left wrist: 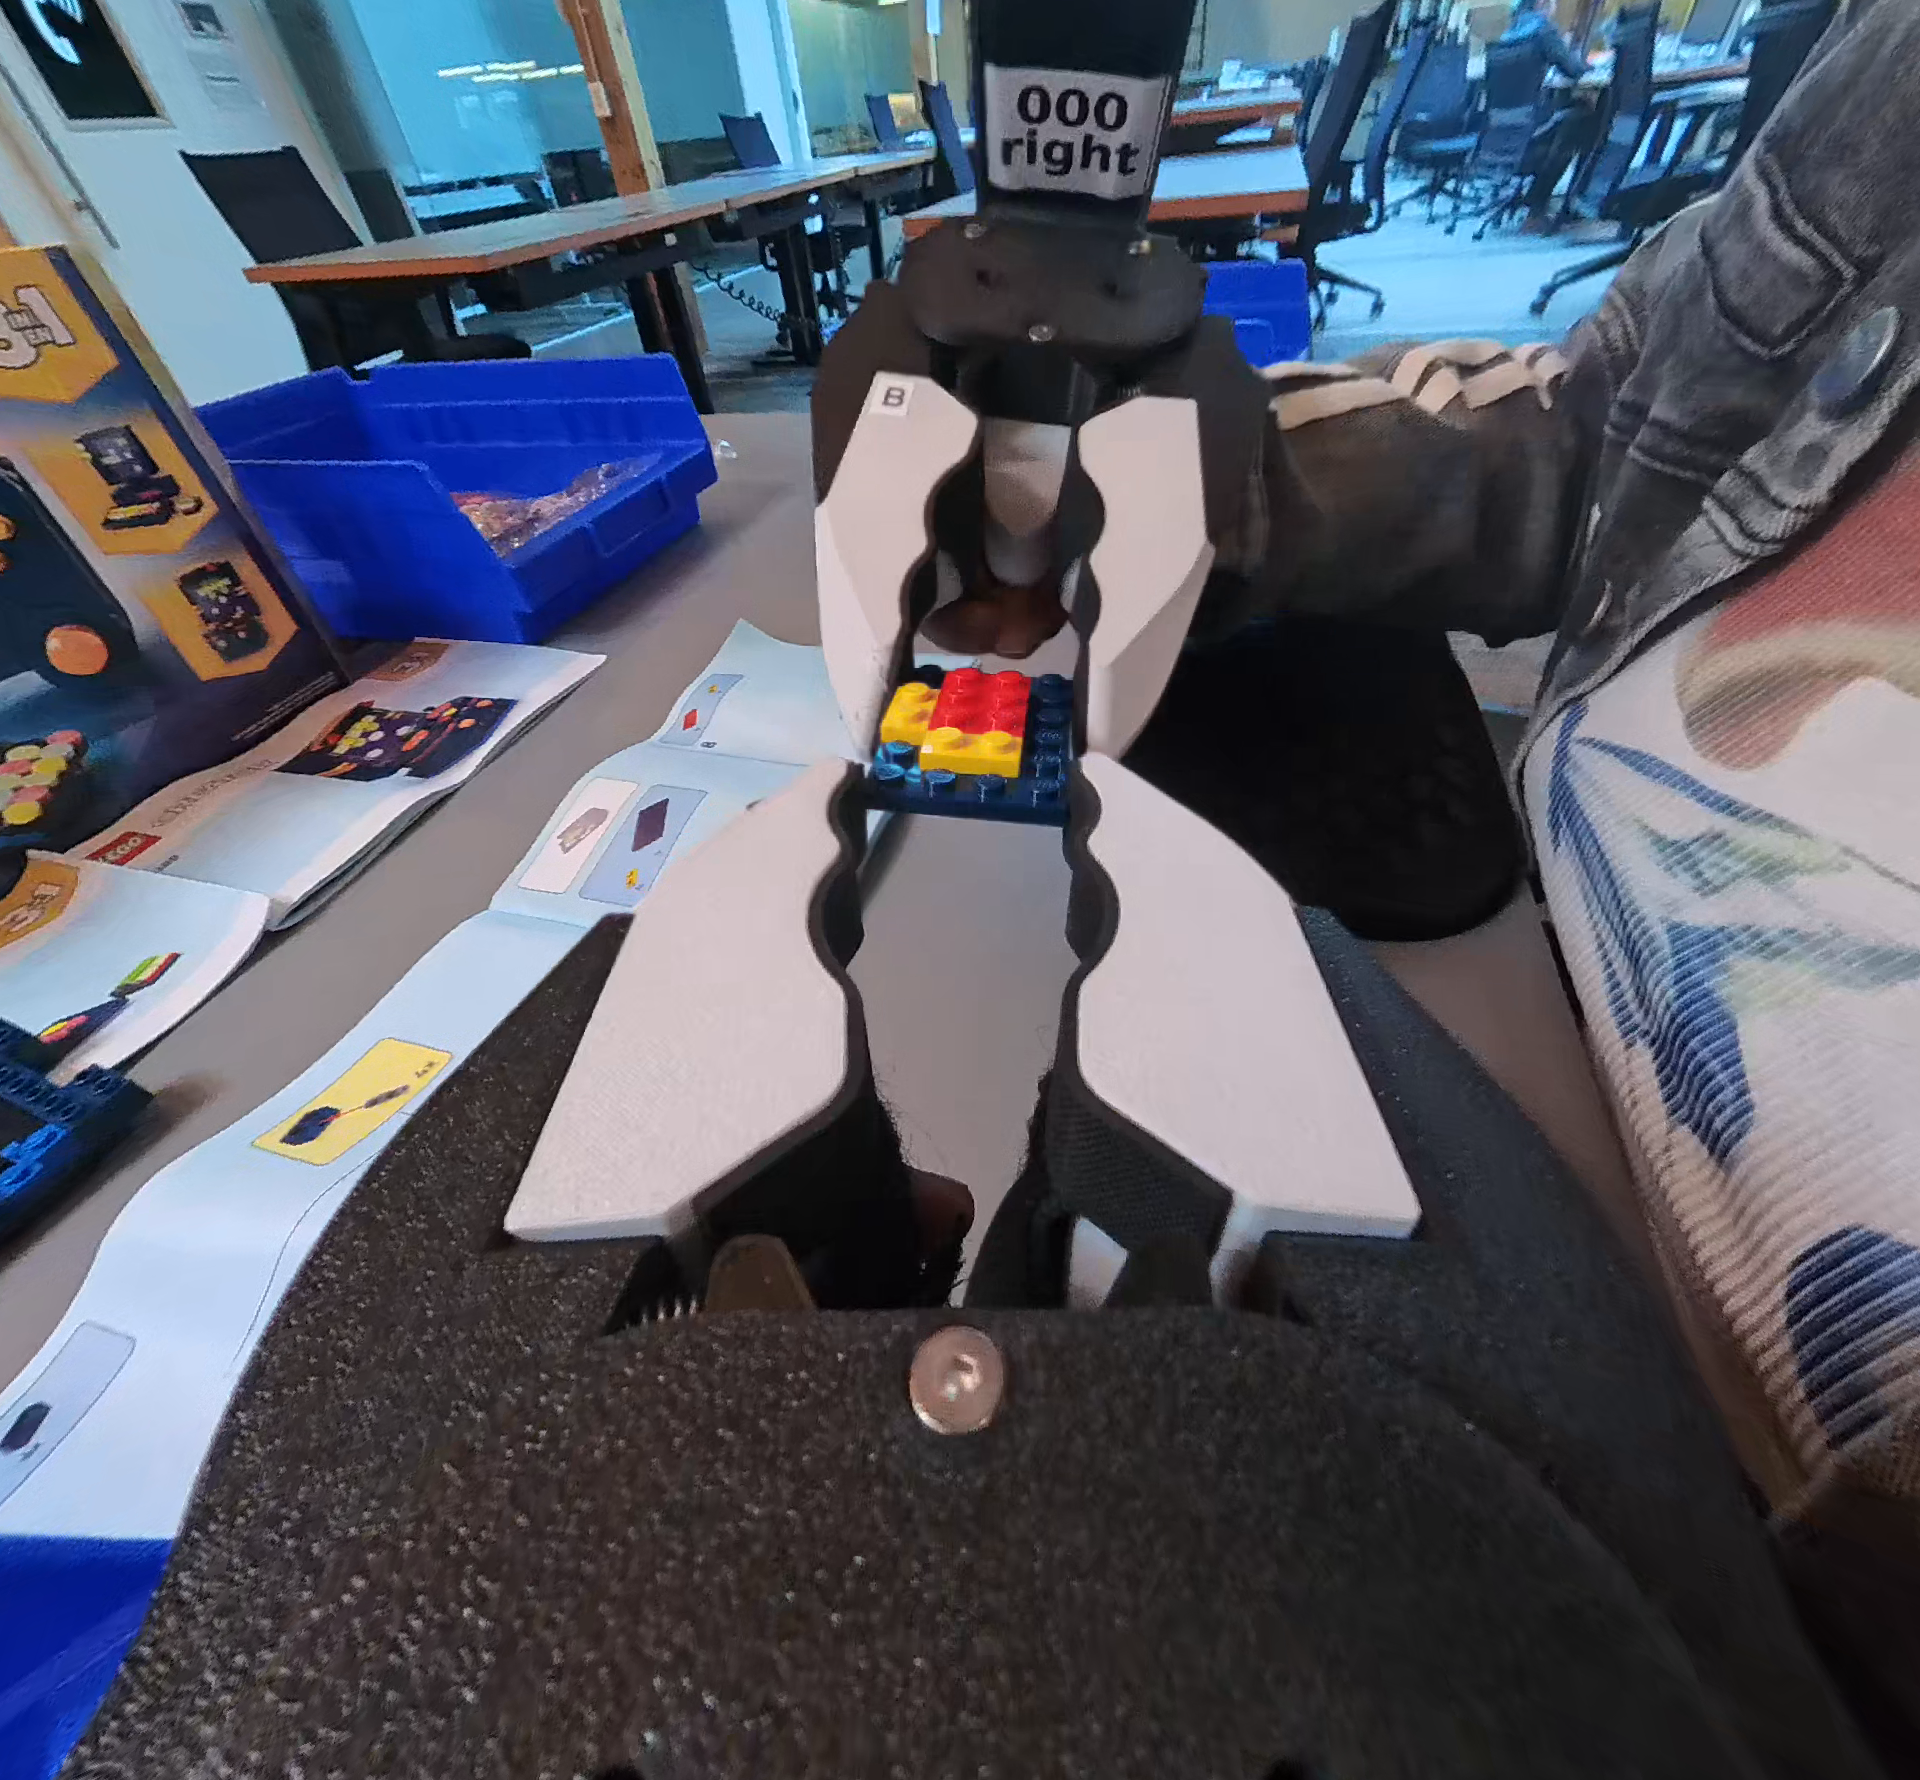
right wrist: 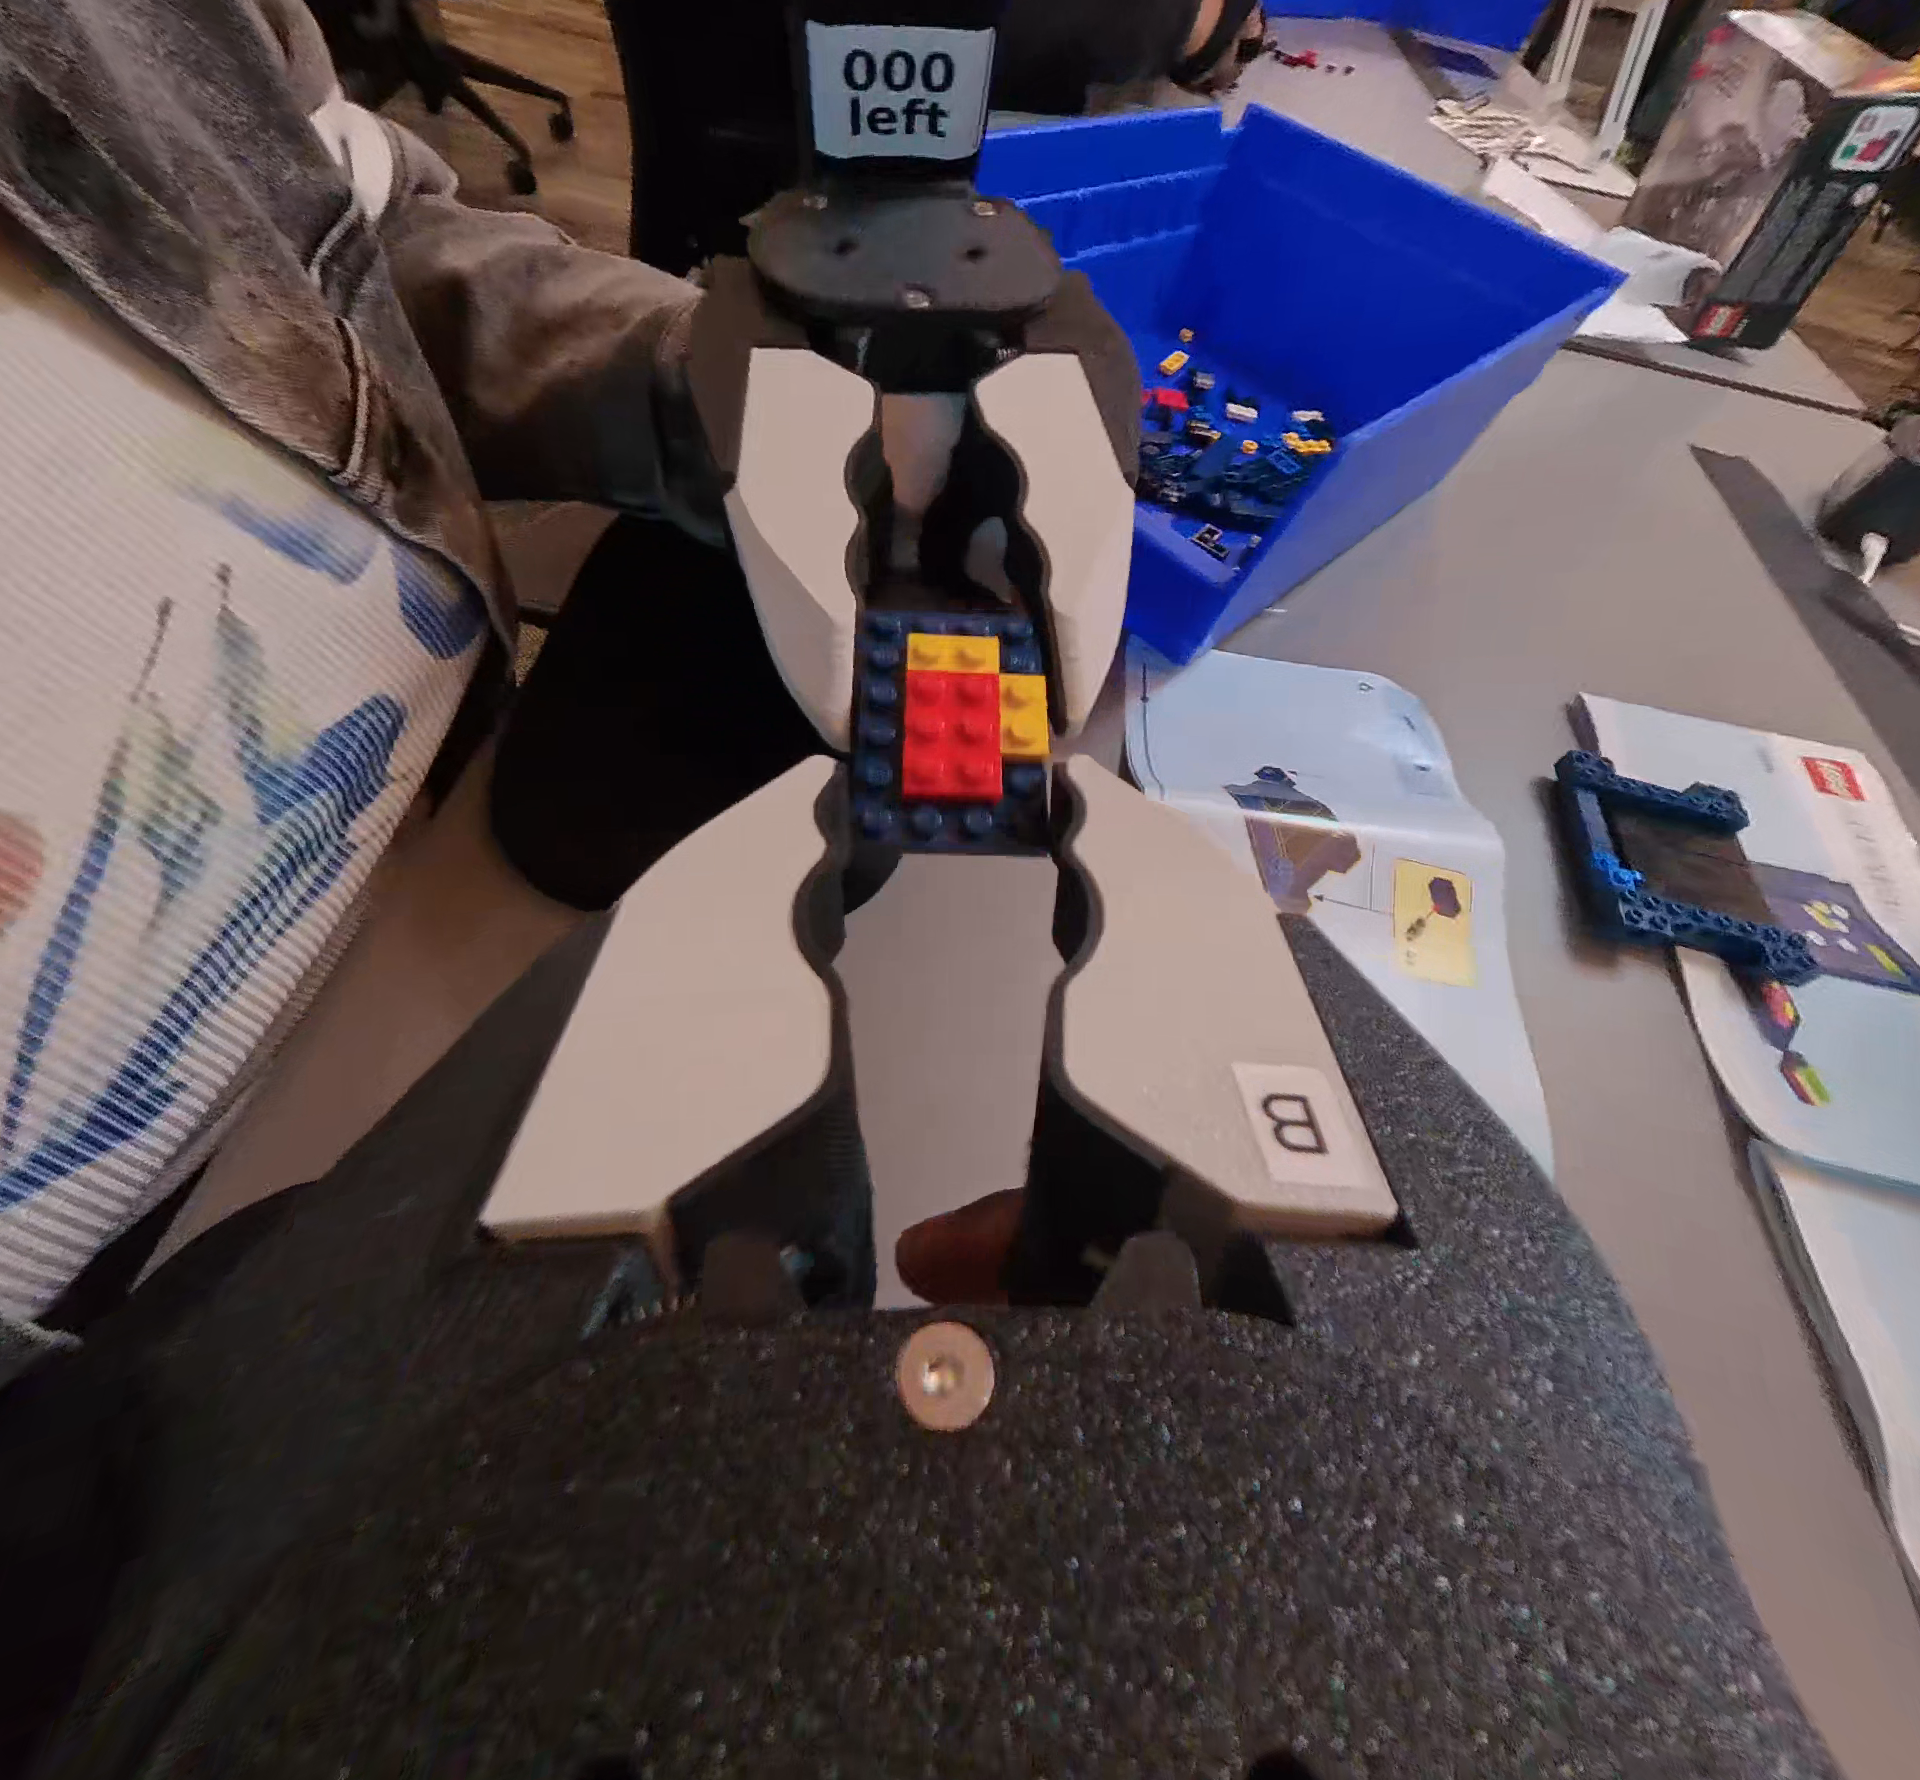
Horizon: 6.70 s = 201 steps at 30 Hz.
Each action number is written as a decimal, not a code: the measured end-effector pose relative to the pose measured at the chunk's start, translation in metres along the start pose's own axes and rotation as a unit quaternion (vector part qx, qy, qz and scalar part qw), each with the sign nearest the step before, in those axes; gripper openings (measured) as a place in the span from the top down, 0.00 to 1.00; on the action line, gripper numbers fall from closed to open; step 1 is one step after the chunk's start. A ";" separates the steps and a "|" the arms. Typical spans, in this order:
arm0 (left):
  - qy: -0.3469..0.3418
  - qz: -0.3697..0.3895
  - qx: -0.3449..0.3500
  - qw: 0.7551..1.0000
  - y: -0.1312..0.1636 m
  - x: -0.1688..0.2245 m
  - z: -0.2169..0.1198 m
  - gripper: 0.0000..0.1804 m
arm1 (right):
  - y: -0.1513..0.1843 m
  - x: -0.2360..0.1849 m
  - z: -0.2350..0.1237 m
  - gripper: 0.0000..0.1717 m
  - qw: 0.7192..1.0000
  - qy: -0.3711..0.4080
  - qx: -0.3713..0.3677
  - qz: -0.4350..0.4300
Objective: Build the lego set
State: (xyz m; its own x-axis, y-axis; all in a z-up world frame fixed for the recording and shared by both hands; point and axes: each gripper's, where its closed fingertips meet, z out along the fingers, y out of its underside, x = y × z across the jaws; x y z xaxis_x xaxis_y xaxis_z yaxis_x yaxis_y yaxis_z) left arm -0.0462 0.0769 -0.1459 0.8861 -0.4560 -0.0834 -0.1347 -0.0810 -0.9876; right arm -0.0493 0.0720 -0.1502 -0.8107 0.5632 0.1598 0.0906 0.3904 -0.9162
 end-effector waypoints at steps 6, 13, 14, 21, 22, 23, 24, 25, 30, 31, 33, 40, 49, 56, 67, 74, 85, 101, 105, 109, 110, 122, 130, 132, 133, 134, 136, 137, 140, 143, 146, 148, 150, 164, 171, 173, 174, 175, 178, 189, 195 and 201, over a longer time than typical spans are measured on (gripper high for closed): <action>-0.039 -0.030 -0.128 0.991 0.036 -0.015 -0.015 0.60 | 0.007 0.005 -0.005 0.79 0.999 0.039 0.018 0.013; -0.191 -0.125 -0.330 0.916 0.105 -0.055 -0.088 0.65 | 0.014 0.023 -0.021 0.79 0.994 0.099 0.035 0.040; -0.225 -0.125 -0.336 0.906 0.106 -0.063 -0.101 0.66 | 0.016 0.024 -0.021 0.79 0.994 0.100 0.032 0.043; -0.304 -0.126 -0.296 0.897 0.084 -0.080 -0.143 0.67 | 0.073 0.016 -0.015 0.79 0.988 0.079 -0.104 0.081; -0.292 -0.115 -0.276 0.908 0.077 -0.077 -0.134 0.68 | 0.079 0.014 -0.012 0.79 0.986 0.073 -0.122 0.086; -0.279 -0.103 -0.260 0.919 0.070 -0.073 -0.123 0.68 | 0.084 0.013 -0.010 0.79 0.984 0.065 -0.140 0.091; -0.265 -0.092 -0.247 0.928 0.065 -0.070 -0.111 0.68 | 0.089 0.011 -0.008 0.79 0.982 0.058 -0.155 0.096; -0.249 -0.081 -0.239 0.935 0.062 -0.066 -0.098 0.68 | 0.093 0.010 -0.005 0.79 0.979 0.052 -0.168 0.100; -0.183 -0.043 -0.238 0.953 0.057 -0.054 -0.042 0.68 | 0.107 0.003 -0.003 0.66 0.970 0.039 -0.209 0.119; -0.171 -0.033 -0.240 0.955 0.055 -0.053 -0.032 0.68 | 0.103 0.004 -0.006 0.60 0.971 0.047 -0.200 0.121; -0.147 -0.013 -0.250 0.957 0.052 -0.052 -0.015 0.68 | 0.093 0.011 -0.018 0.57 0.975 0.077 -0.164 0.131; -0.058 0.015 -0.277 0.959 0.057 -0.070 0.060 0.76 | 0.122 0.060 -0.109 0.50 0.914 0.275 -0.107 0.280; -0.059 0.030 -0.334 0.940 0.098 -0.100 0.102 0.81 | 0.173 0.106 -0.162 0.54 0.873 0.354 -0.156 0.296; -0.070 0.043 -0.318 0.945 0.097 -0.100 0.105 0.81 | 0.188 0.136 -0.176 0.82 0.867 0.410 -0.189 0.210; -0.066 0.028 -0.307 0.949 0.098 -0.101 0.105 0.81 | 0.186 0.138 -0.176 1.00 0.862 0.433 -0.219 0.148; -0.084 0.044 -0.297 0.950 0.092 -0.107 0.102 0.74 | 0.144 0.118 -0.152 1.00 0.912 0.371 -0.166 0.045; -0.048 0.054 -0.234 0.970 0.064 -0.090 0.107 0.77 | 0.132 0.114 -0.155 0.88 0.919 0.363 -0.144 0.054; -0.038 0.074 -0.307 0.948 0.094 -0.085 0.106 0.80 | 0.189 0.134 -0.173 0.98 0.888 0.380 -0.198 0.169; -0.050 0.061 -0.300 0.951 0.092 -0.089 0.106 0.78 | 0.152 0.132 -0.173 1.00 0.896 0.405 -0.182 0.031; -0.063 -0.041 -0.203 0.976 0.058 -0.093 0.108 0.78 | 0.100 0.120 -0.166 1.00 0.860 0.447 -0.188 -0.160; -0.048 -0.103 -0.157 0.981 0.043 -0.090 0.109 0.80 | 0.087 0.115 -0.162 1.00 0.845 0.457 -0.192 -0.203; 0.138 -0.534 0.096 0.829 -0.026 -0.055 0.102 0.94 | 0.016 0.081 -0.106 1.00 0.761 0.475 -0.231 -0.376; 0.112 -0.413 0.022 0.903 -0.008 -0.051 0.100 0.85 | 0.046 0.102 -0.130 1.00 0.921 0.379 -0.078 0.041; 0.071 -0.325 -0.054 0.942 0.015 -0.051 0.103 0.82 | 0.054 0.100 -0.136 1.00 0.935 0.316 -0.032 0.157; 0.069 -0.305 -0.071 0.947 0.021 -0.049 0.105 0.82 | 0.057 0.098 -0.137 1.00 0.937 0.287 -0.012 0.201; 0.082 -0.307 -0.075 0.945 0.022 -0.045 0.108 0.82 | 0.060 0.094 -0.135 1.00 0.938 0.250 0.004 0.238; 0.109 -0.337 -0.075 0.932 0.023 -0.038 0.113 0.80 | 0.063 0.083 -0.128 1.00 0.935 0.173 0.043 0.306; 0.118 -0.349 -0.073 0.927 0.024 -0.037 0.114 0.78 | 0.064 0.078 -0.124 1.00 0.931 0.144 0.061 0.331; 0.131 -0.376 -0.057 0.916 0.021 -0.038 0.111 0.76 | 0.072 0.064 -0.111 0.97 0.927 0.090 0.065 0.359; 0.137 -0.390 -0.044 0.909 0.018 -0.041 0.107 0.76 | 0.075 0.049 -0.094 0.87 0.937 0.062 0.032 0.343; 0.165 -0.405 -0.028 0.899 0.011 -0.039 0.103 0.77 | 0.066 0.040 -0.081 0.75 0.942 0.029 0.037 0.333; 0.179 -0.415 -0.011 0.892 0.006 -0.040 0.099 0.78 | 0.056 0.038 -0.075 0.70 0.947 0.016 0.055 0.317; 0.192 -0.419 0.010 0.887 -0.001 -0.042 0.094 0.82 | 0.043 0.038 -0.072 0.68 0.947 0.004 0.087 0.309; 0.195 -0.424 0.053 0.883 -0.011 -0.055 0.080 0.93 | 0.033 0.054 -0.069 0.93 0.932 0.020 0.151 0.330; 0.189 -0.428 0.052 0.882 -0.010 -0.057 0.080 0.93 | 0.036 0.058 -0.071 1.00 0.930 0.037 0.147 0.334; 0.192 -0.431 0.056 0.880 -0.011 -0.058 0.080 0.93 | 0.035 0.059 -0.075 1.00 0.929 0.040 0.149 0.337; 0.194 -0.434 0.058 0.878 -0.011 -0.058 0.079 0.93 | 0.035 0.059 -0.076 1.00 0.928 0.040 0.148 0.338; 0.196 -0.439 0.060 0.875 -0.011 -0.058 0.079 0.93 | 0.035 0.058 -0.077 1.00 0.928 0.040 0.146 0.340; 0.204 -0.456 0.067 0.864 -0.012 -0.059 0.078 0.93 | 0.037 0.059 -0.083 1.00 0.927 0.048 0.136 0.345; 0.202 -0.474 0.082 0.853 -0.012 -0.065 0.076 0.94 | 0.053 0.106 -0.183 0.90 0.896 0.396 0.028 0.199; 0.214 -0.480 0.090 0.846 -0.015 -0.063 0.076 0.93 | 0.004 0.062 -0.093 0.88 0.924 0.082 0.182 0.327; 0.228 -0.481 0.094 0.841 -0.019 -0.059 0.075 0.94 | 0.021 0.076 -0.078 0.92 0.884 0.052 0.244 0.394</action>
State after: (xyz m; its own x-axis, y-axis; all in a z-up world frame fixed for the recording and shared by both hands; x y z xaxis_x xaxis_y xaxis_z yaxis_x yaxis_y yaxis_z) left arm -0.0630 0.1721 -0.1324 0.2771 -0.5562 0.7835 0.6576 -0.4847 -0.5767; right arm -0.0636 0.1800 -0.1286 -0.5468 0.5938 -0.5903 0.3233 -0.5006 -0.8030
